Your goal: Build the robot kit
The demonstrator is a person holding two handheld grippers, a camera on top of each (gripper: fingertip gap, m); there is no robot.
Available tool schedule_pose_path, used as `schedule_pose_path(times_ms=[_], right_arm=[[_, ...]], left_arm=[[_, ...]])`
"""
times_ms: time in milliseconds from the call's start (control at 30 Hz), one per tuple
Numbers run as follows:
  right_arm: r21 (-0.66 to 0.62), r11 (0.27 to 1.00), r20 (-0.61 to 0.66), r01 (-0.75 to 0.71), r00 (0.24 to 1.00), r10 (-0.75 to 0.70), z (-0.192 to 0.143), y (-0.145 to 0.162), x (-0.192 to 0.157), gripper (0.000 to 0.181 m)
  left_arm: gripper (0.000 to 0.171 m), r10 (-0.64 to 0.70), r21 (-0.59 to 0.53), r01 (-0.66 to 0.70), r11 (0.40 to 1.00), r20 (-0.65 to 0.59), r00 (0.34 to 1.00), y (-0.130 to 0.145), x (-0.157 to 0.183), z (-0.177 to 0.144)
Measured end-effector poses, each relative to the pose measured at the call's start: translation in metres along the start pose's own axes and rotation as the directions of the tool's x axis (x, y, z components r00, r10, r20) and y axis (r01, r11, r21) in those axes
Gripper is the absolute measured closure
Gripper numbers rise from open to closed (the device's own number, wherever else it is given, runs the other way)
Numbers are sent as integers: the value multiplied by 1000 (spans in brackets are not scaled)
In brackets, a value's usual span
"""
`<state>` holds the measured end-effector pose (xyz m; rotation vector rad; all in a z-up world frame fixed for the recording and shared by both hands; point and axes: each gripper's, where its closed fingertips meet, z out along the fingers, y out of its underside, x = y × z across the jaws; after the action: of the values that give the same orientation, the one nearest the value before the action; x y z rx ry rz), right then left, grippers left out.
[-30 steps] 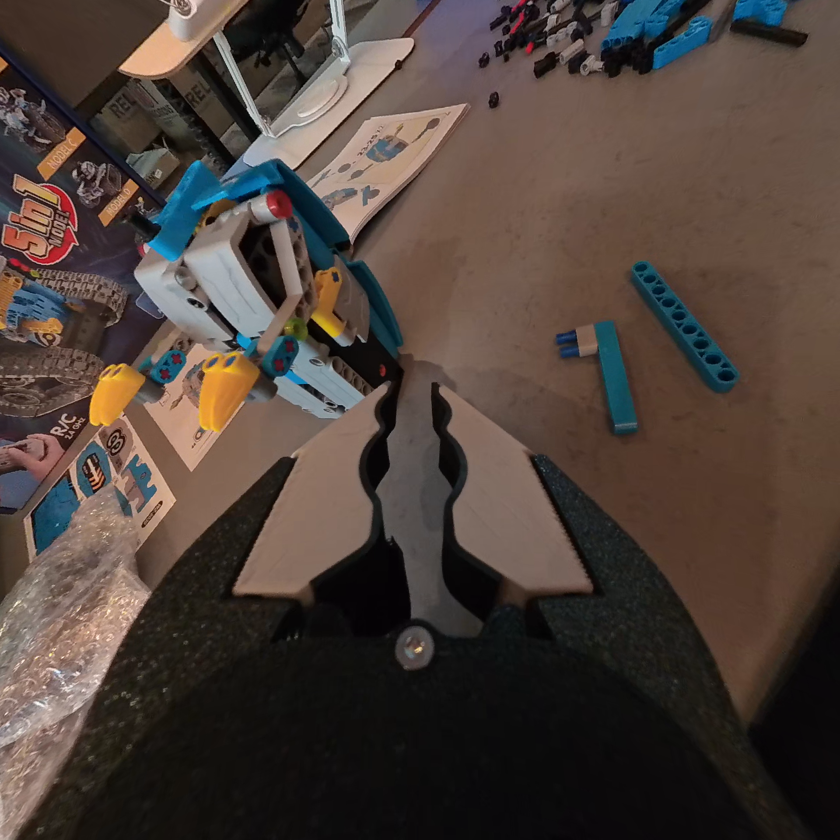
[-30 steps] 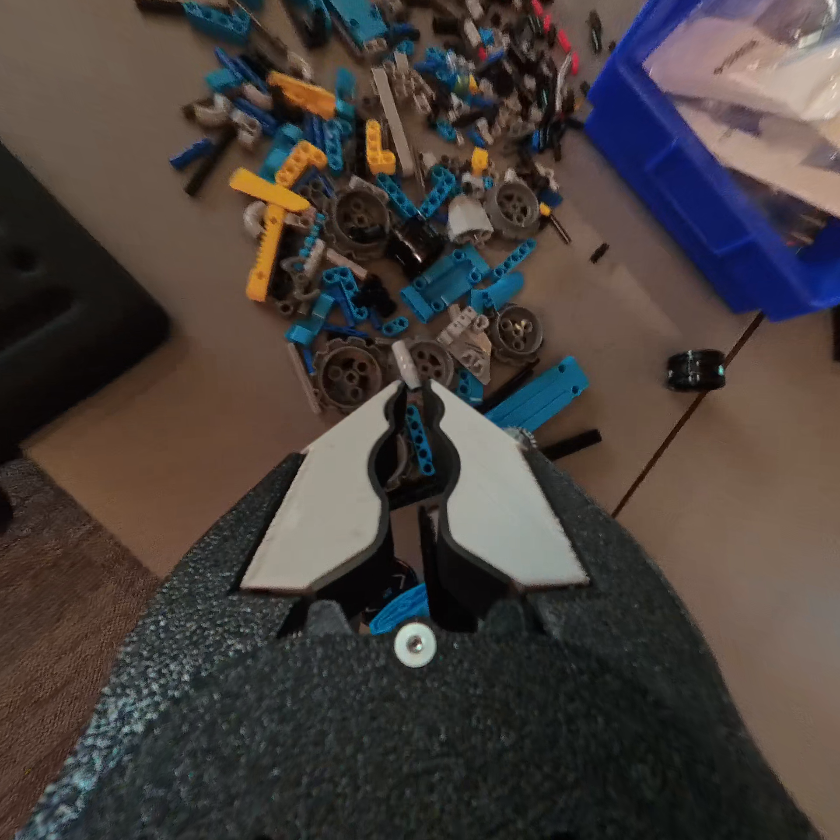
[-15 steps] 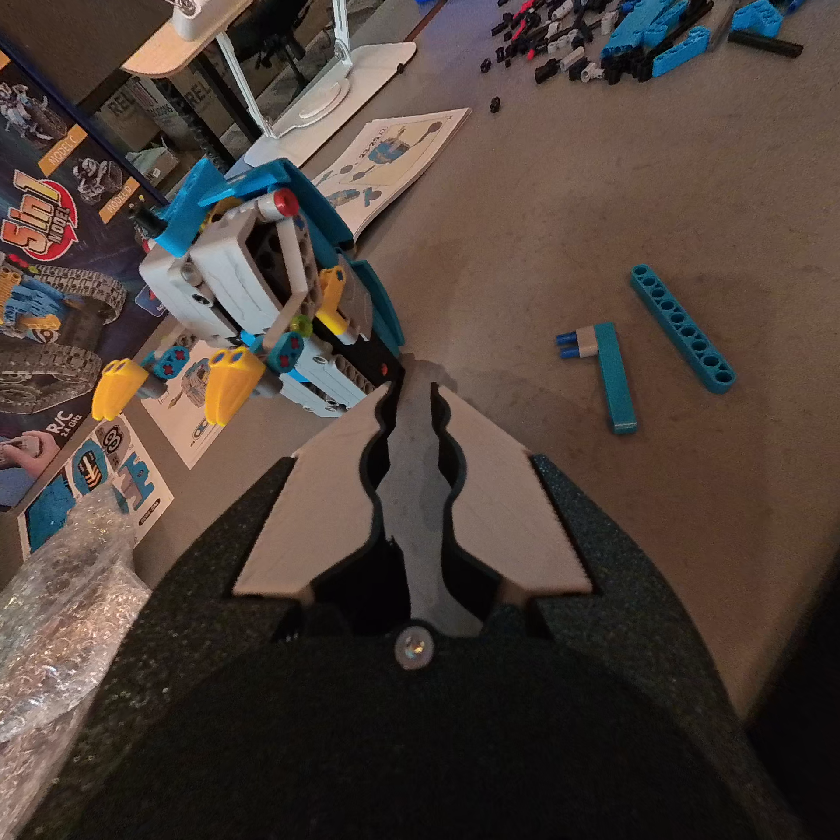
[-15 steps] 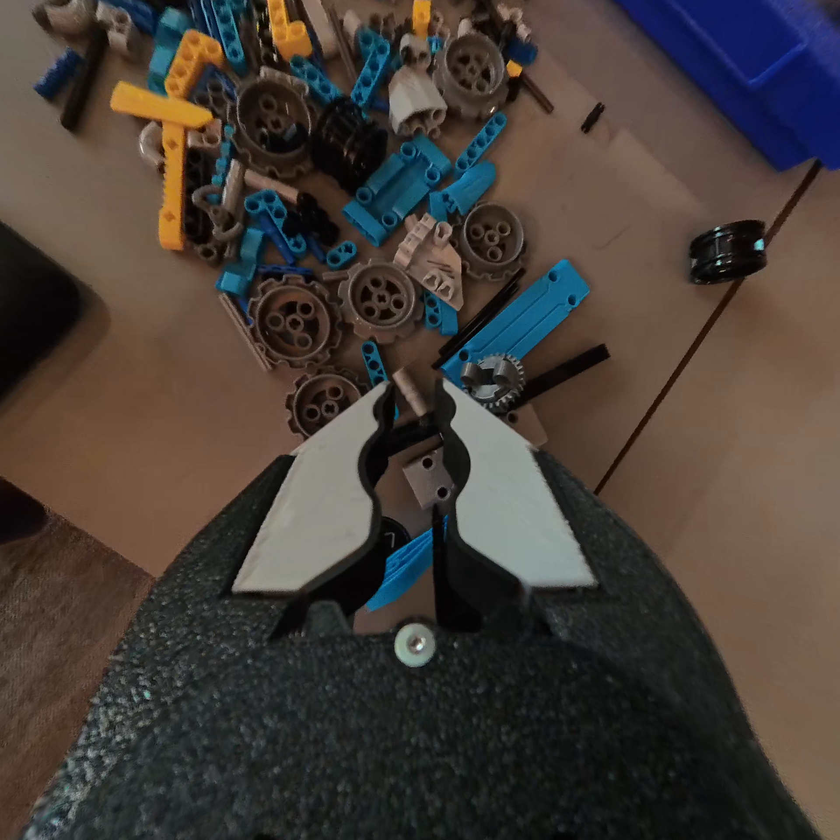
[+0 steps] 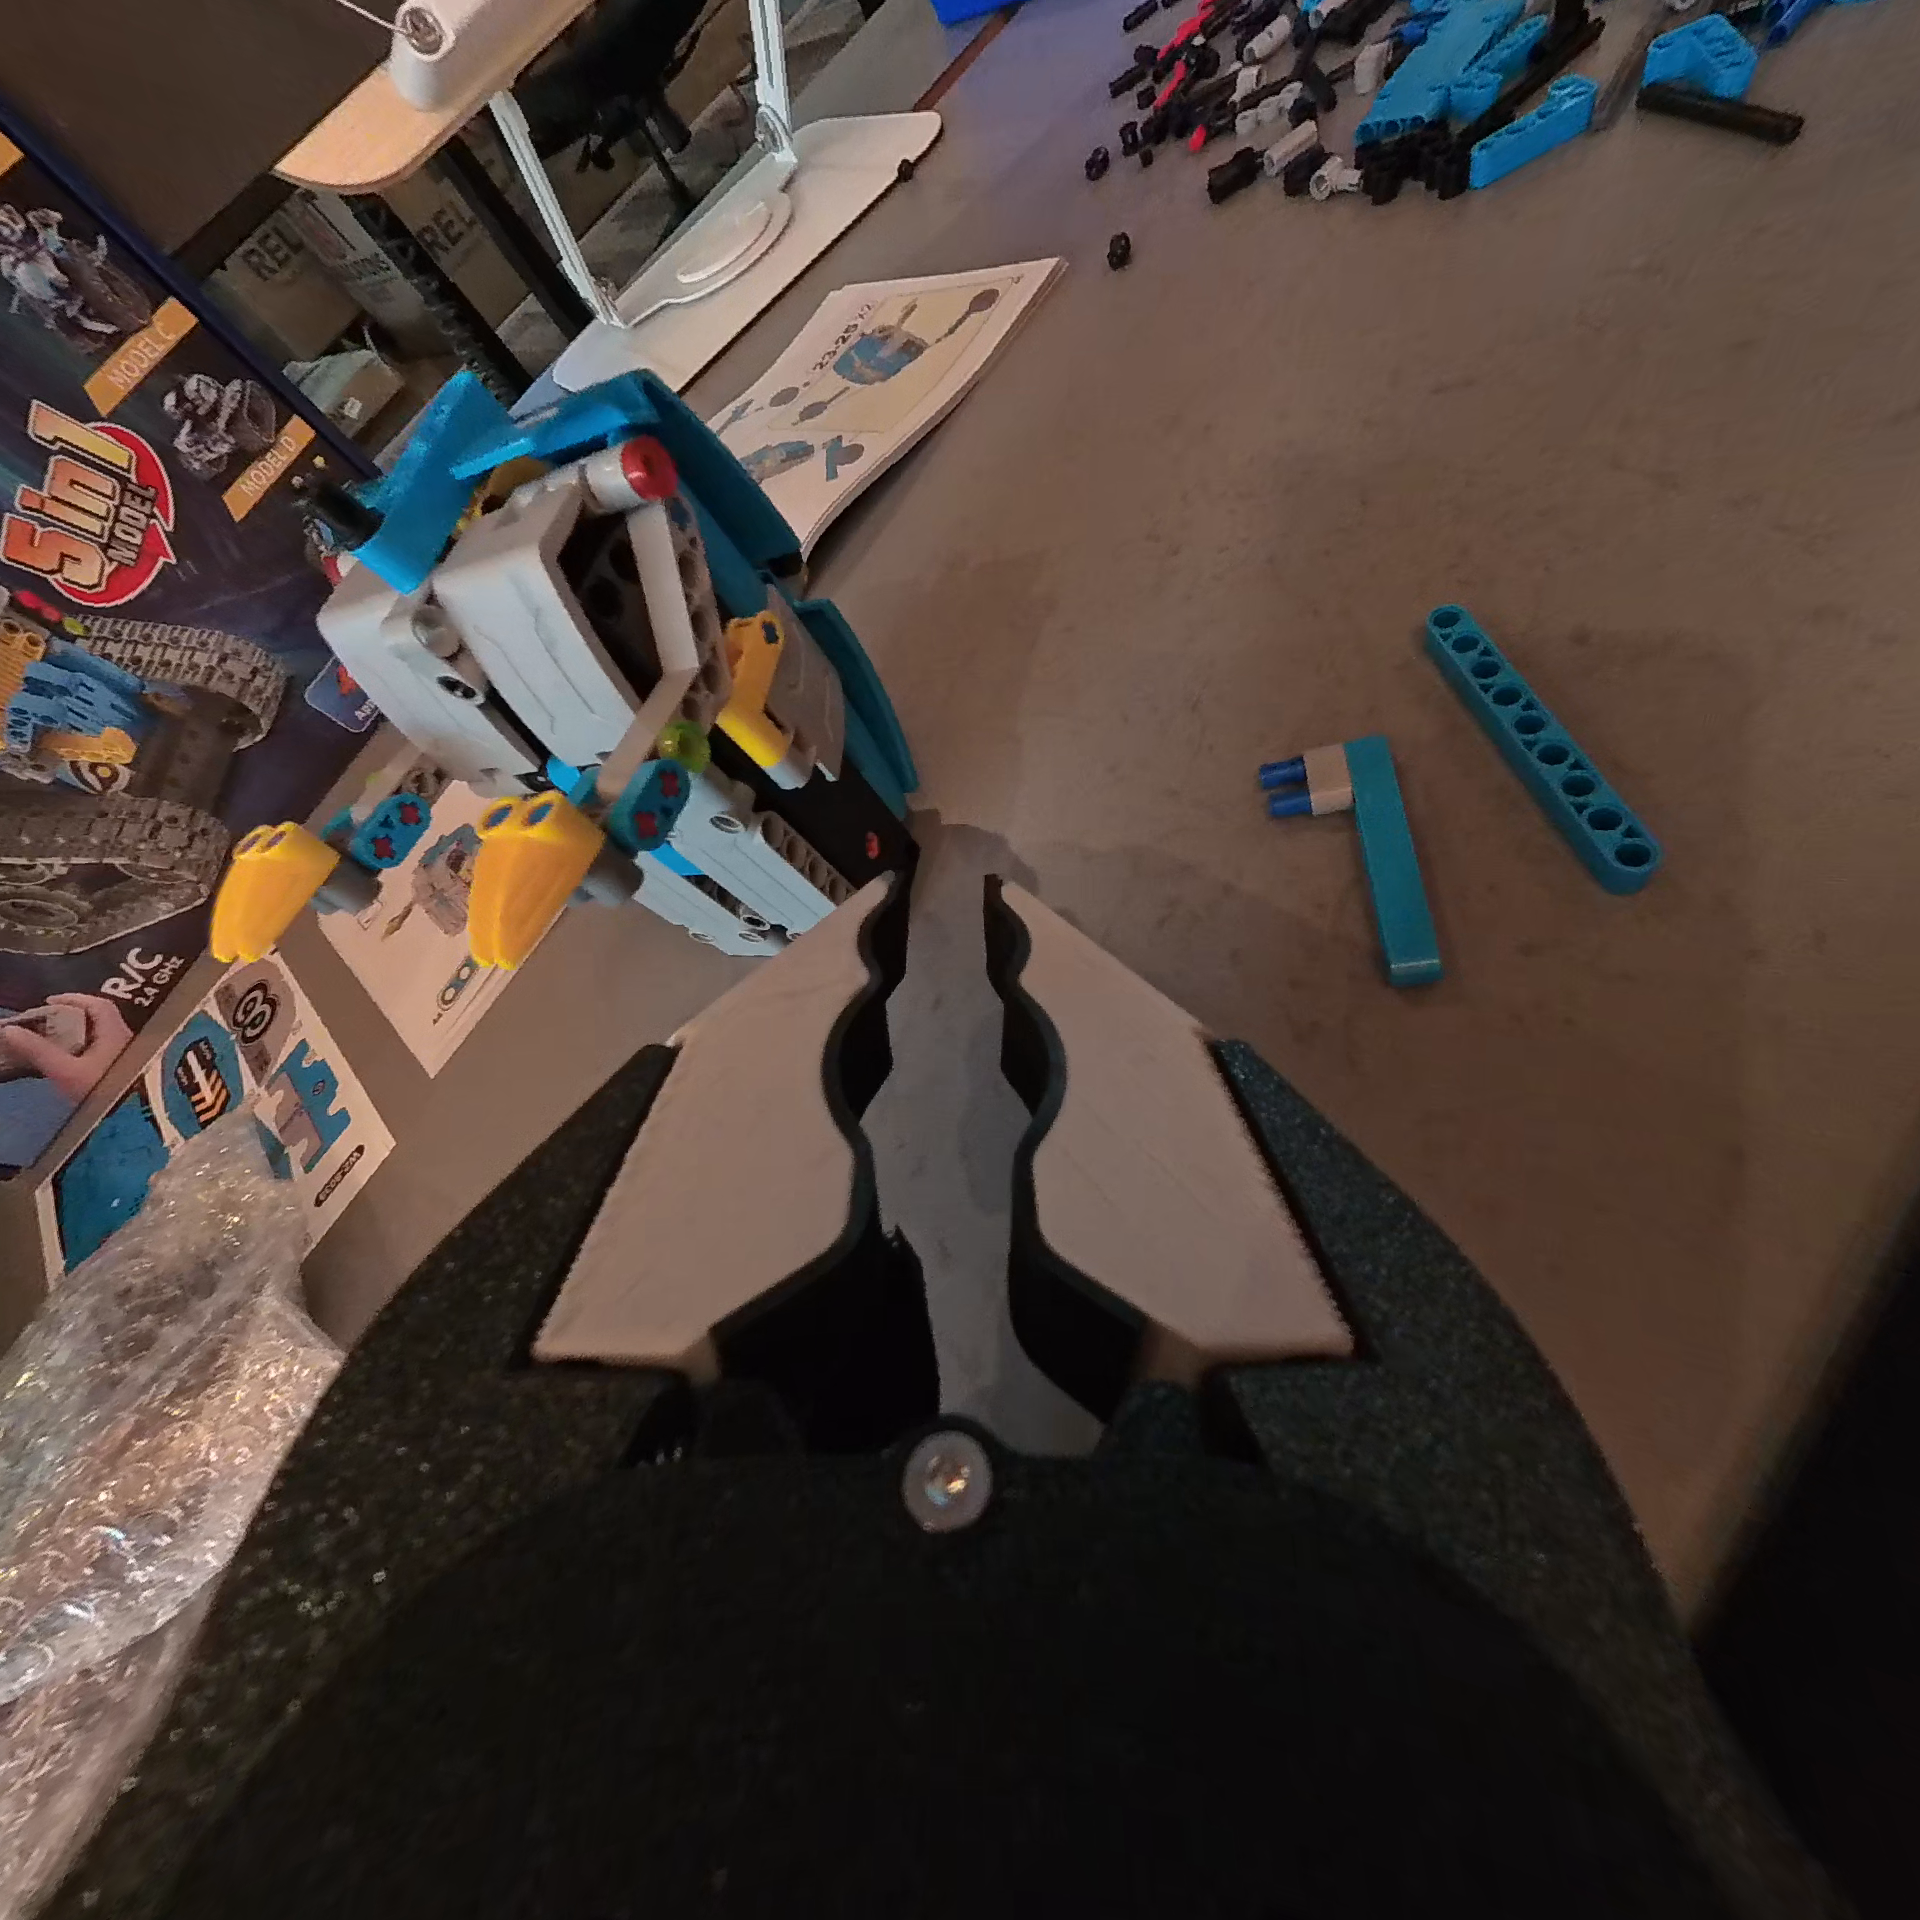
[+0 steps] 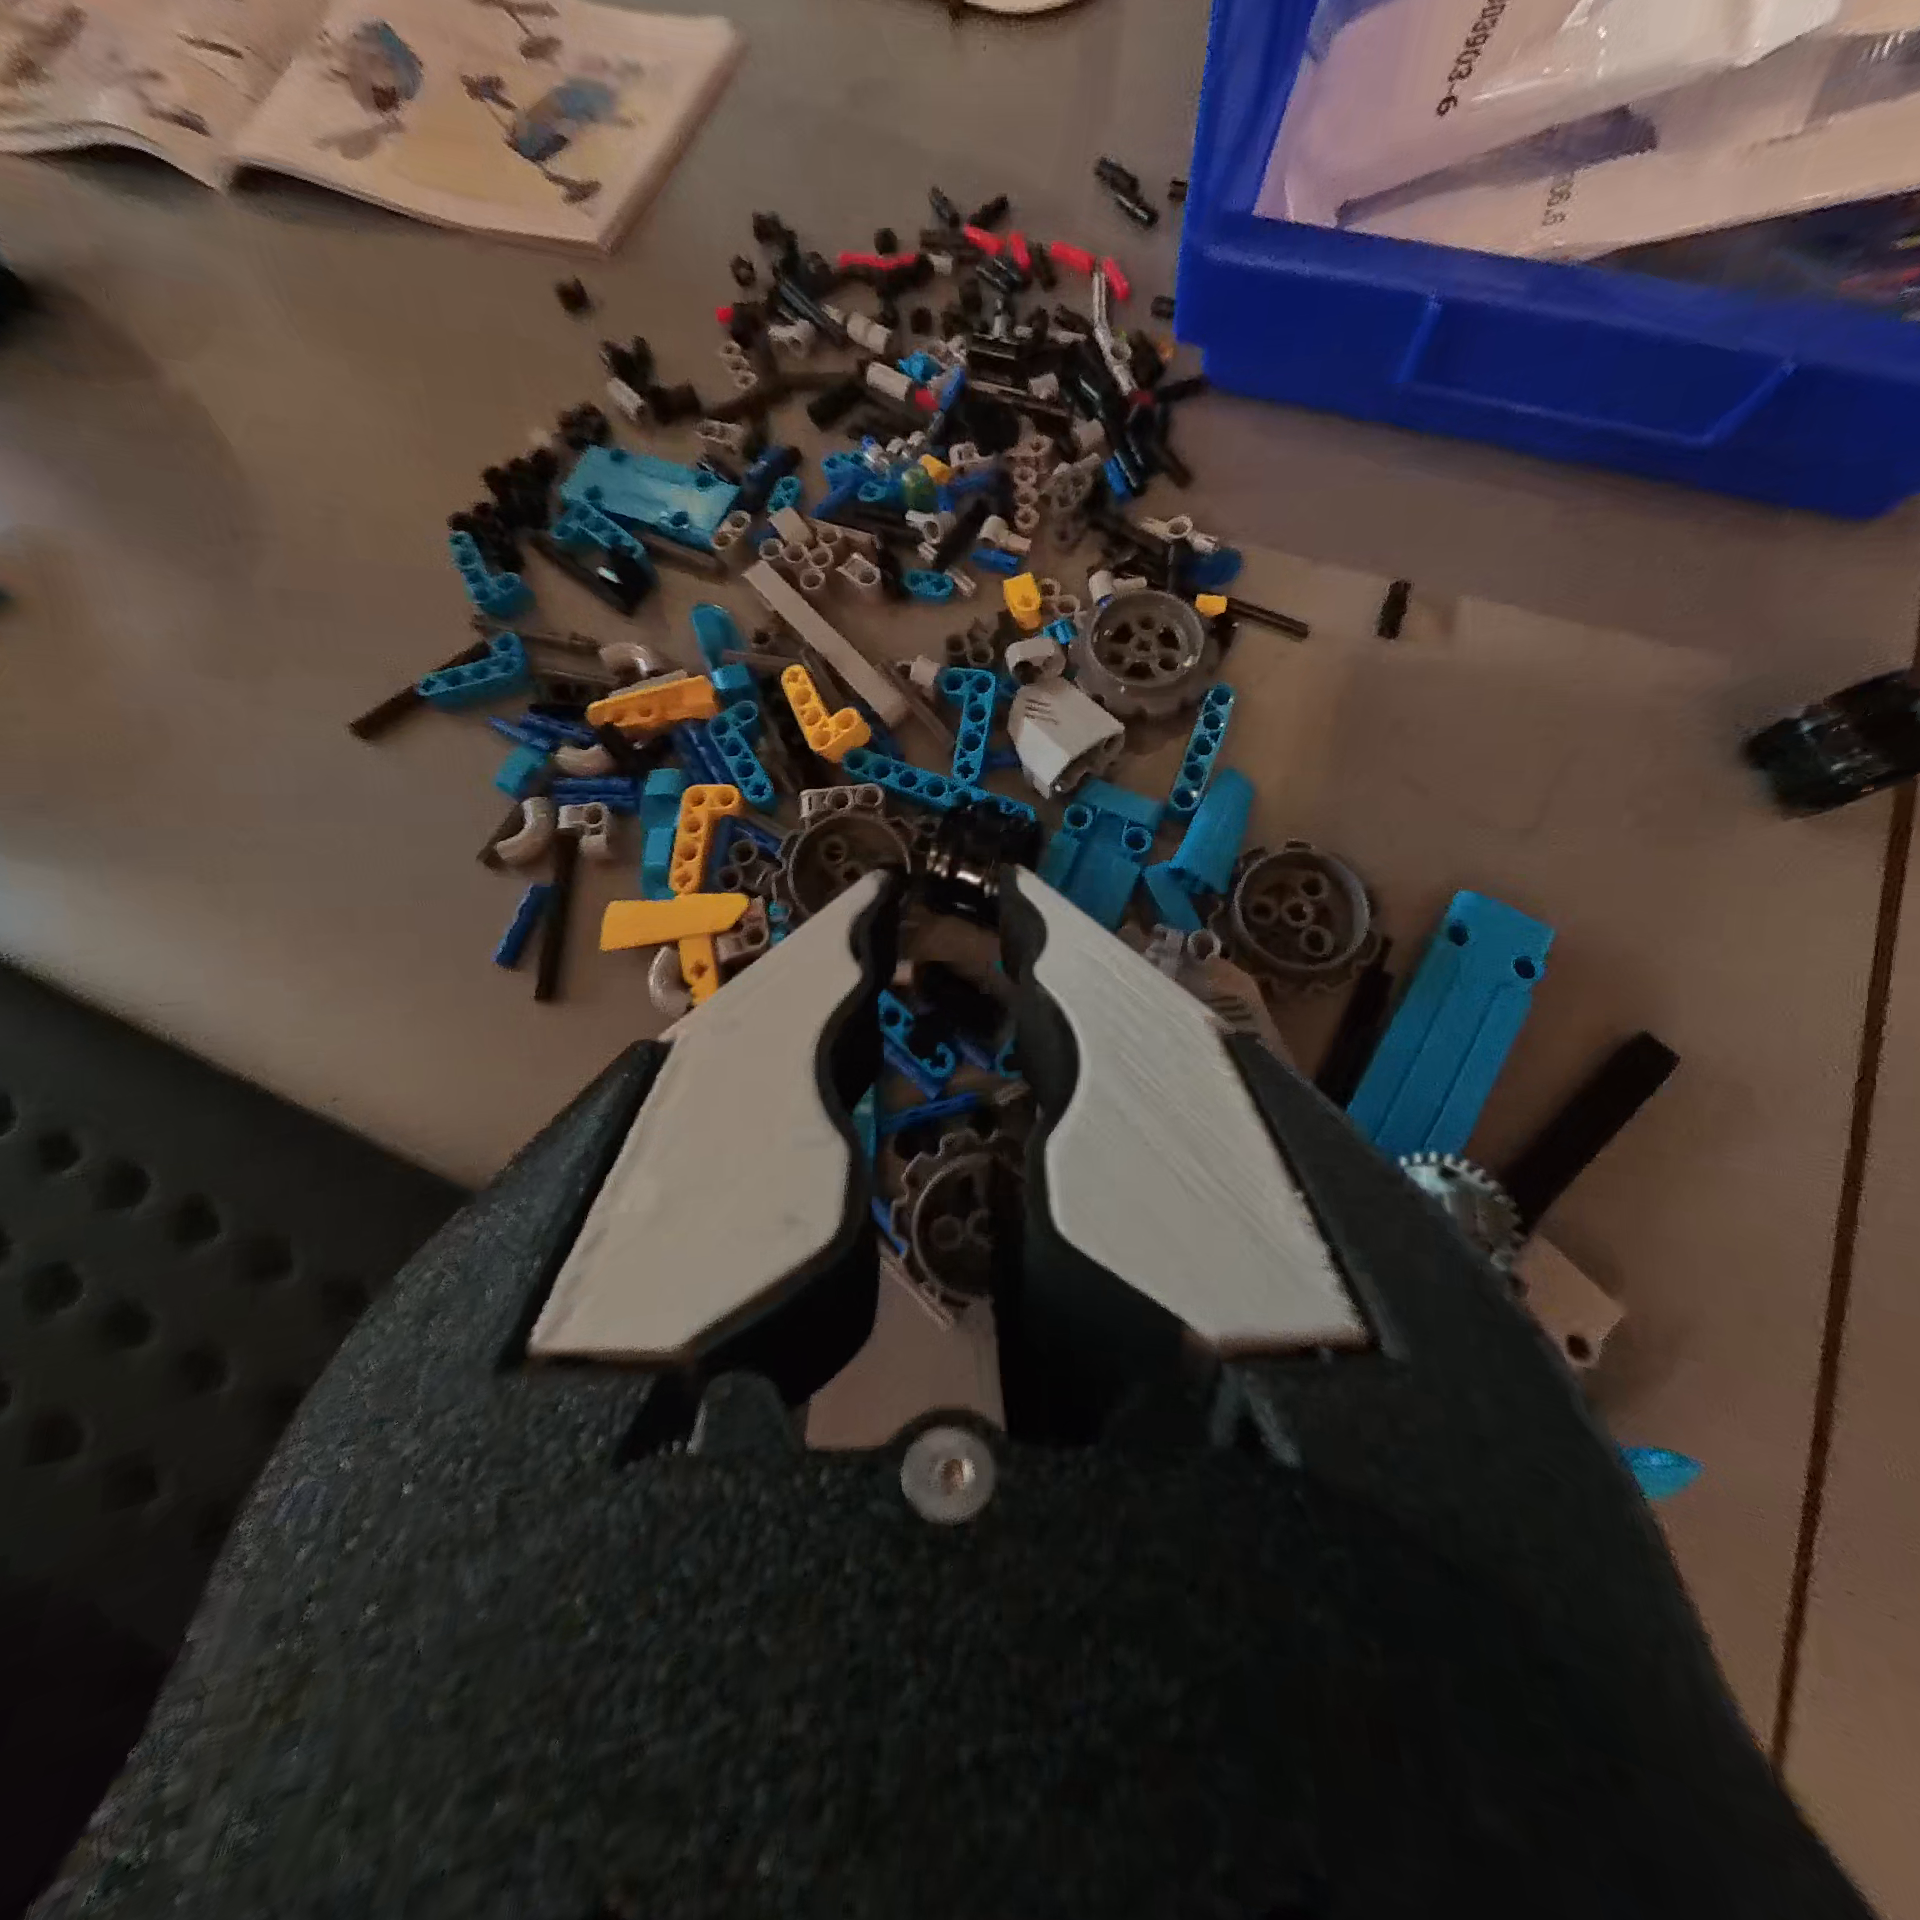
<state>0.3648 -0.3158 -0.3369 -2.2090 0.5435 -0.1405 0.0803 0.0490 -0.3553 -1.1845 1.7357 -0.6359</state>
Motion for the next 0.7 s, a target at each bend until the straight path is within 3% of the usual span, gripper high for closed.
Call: schedule_pose_path(times_ms=[200,400,700], right_arm=[[-120,986,-106,112,986,-125,26,-17,8,154],[-236,955,-58,179,978,-198,62,-22,13,153],[-299,919,53,256,966,-252,76,-12,-5,154]], left_arm=[[158,8,3,-8,1000,-18,1000,0,3,-1],[158,10,19,-9,1000,-45,999,-2,8,-4],[158,-12,5,13,1000,-54,998,-1,7,-2]])
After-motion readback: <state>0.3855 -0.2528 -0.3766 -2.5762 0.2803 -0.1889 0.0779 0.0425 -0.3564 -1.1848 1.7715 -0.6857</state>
